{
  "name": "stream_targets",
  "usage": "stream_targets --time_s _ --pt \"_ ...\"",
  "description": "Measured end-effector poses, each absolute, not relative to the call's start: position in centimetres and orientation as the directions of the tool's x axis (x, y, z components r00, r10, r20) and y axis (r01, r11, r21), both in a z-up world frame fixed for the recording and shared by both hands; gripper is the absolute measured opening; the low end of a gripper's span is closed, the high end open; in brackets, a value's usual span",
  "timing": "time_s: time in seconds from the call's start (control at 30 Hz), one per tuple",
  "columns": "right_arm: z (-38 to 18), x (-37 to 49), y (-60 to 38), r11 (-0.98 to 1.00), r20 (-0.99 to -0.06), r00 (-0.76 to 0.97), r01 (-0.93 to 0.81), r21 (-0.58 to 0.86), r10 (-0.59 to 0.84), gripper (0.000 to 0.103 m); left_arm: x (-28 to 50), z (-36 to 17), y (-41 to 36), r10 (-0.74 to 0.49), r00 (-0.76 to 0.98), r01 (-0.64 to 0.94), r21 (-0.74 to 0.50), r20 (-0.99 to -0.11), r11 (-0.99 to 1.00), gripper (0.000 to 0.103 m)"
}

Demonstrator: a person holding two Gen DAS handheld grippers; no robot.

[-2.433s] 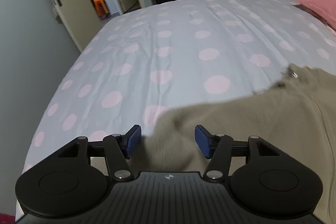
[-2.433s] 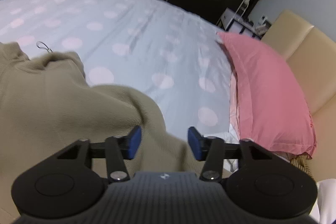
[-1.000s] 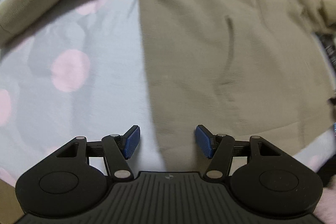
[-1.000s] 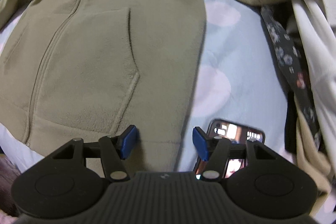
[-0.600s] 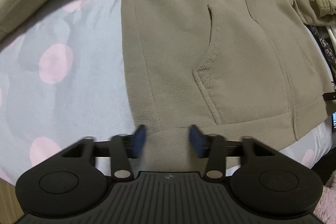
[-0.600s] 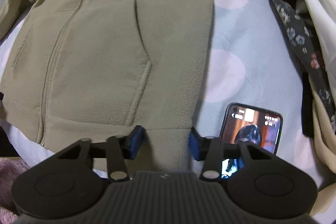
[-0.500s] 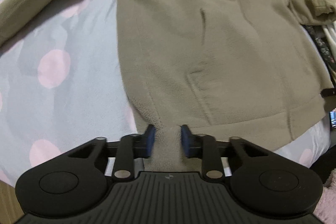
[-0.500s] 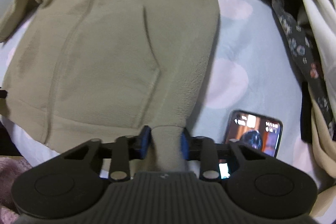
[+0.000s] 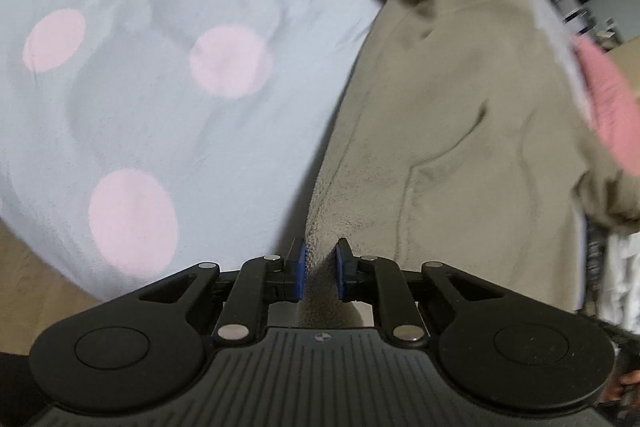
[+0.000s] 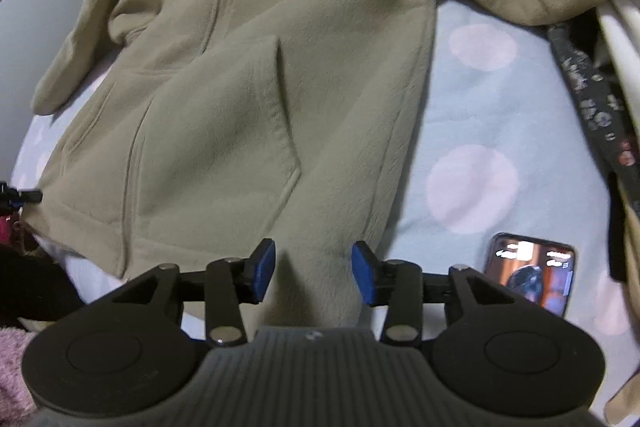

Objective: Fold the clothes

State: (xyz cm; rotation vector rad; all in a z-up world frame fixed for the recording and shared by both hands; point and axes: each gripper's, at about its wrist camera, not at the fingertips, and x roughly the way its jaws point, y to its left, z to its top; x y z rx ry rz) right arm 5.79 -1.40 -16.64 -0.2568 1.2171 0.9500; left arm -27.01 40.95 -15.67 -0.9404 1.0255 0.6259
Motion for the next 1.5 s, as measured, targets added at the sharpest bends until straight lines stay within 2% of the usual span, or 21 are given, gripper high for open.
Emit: stream_targets --time_s 0.2,0.3,0.4,0.47,0.53,0.6,0.63,0.67,0.73,0.8,0.93,1.1,1.17,1.27,1.37,1.5 --pt "-17.1 7.4 -3.7 0.708 -0.882 0.049 -0.618 0.341 0.468 0.046 -25.6 -16.8 40.7 0.039 0.336 -0.815 -0.27 -0.941 0.512 0.014" --pt "-18.2 7.4 -3.5 0.713 -0.891 0.005 -0.602 0.359 0.453 0.051 -25.3 -17.3 40.8 0.038 0.327 -0.819 -0.263 -0.944 0.509 0.014" --pt "-19.5 7.0 -2.8 0.707 -0.904 -0.044 -0.607 0.362 0.425 0.049 -25.4 -17.7 40.9 0.034 0.325 -0.823 -0.265 -0.945 0.502 0.016" --pt "-20.6 6.8 -1.9 0.708 -0.923 -0.056 -0.625 0.33 0.381 0.046 -25.4 -17.7 41.0 0.035 0.32 -0.826 -0.26 -0.947 0.501 0.018" --pt "-20.8 6.7 -1.6 0.709 -0.925 -0.061 -0.624 0.328 0.375 0.046 -25.3 -18.1 40.9 0.042 0.295 -0.829 -0.234 -0.955 0.508 0.032" --pt "-21.0 6.6 -1.3 0.71 -0.927 -0.065 -0.623 0.327 0.37 0.038 -25.0 -18.2 40.7 0.051 0.279 -0.828 -0.214 -0.959 0.519 0.034" --pt "-21.1 6.5 -1.2 0.711 -0.928 -0.068 -0.623 0.327 0.367 0.034 -24.9 -18.1 40.6 0.044 0.29 -0.821 -0.225 -0.956 0.525 0.023" --pt "-21.1 6.5 -1.1 0.711 -0.928 -0.068 -0.622 0.327 0.367 0.03 -24.8 -17.9 40.5 0.035 0.306 -0.812 -0.241 -0.952 0.532 0.017" --pt "-20.1 6.1 -1.2 0.707 -0.923 -0.052 -0.626 0.328 0.381 0.022 -24.7 -17.1 40.2 0.043 0.321 -0.797 -0.245 -0.946 0.552 0.014" --pt "-18.3 5.7 -1.8 0.697 -0.899 -0.044 -0.616 0.367 0.435 0.02 -25.1 -15.6 40.1 0.033 0.371 -0.778 -0.29 -0.928 0.558 0.013" --pt "-12.4 5.1 -3.7 0.651 -0.83 -0.02 -0.609 0.453 0.558 0.017 -26.6 -11.1 40.5 -0.055 0.54 -0.702 -0.485 -0.84 0.522 0.012" --pt "-3.3 2.4 -5.5 0.573 -0.824 0.063 -0.748 0.335 0.564 0.016 -27.9 -4.0 40.3 -0.108 0.624 -0.594 -0.559 -0.774 0.578 0.012" --pt "-0.8 1.7 -6.4 0.566 -0.845 0.077 -0.774 0.284 0.53 0.016 -28.6 -3.4 40.0 -0.135 0.593 -0.597 -0.546 -0.794 0.588 0.012" --pt "-0.1 0.5 -6.9 0.559 -0.885 0.062 -0.795 0.236 0.462 0.016 -28.9 -4.5 39.7 -0.167 0.512 -0.618 -0.496 -0.843 0.61 0.012" --pt "-2.2 -0.1 -6.6 0.553 -0.916 -0.014 -0.793 0.255 0.402 0.016 -28.4 -7.4 38.6 -0.179 0.387 -0.637 -0.402 -0.905 0.657 0.012" --pt "-7.6 -0.9 -5.5 0.555 -0.952 -0.098 -0.793 0.251 0.291 0.016 -27.2 -11.0 37.1 -0.172 0.24 -0.631 -0.288 -0.956 0.72 0.012"
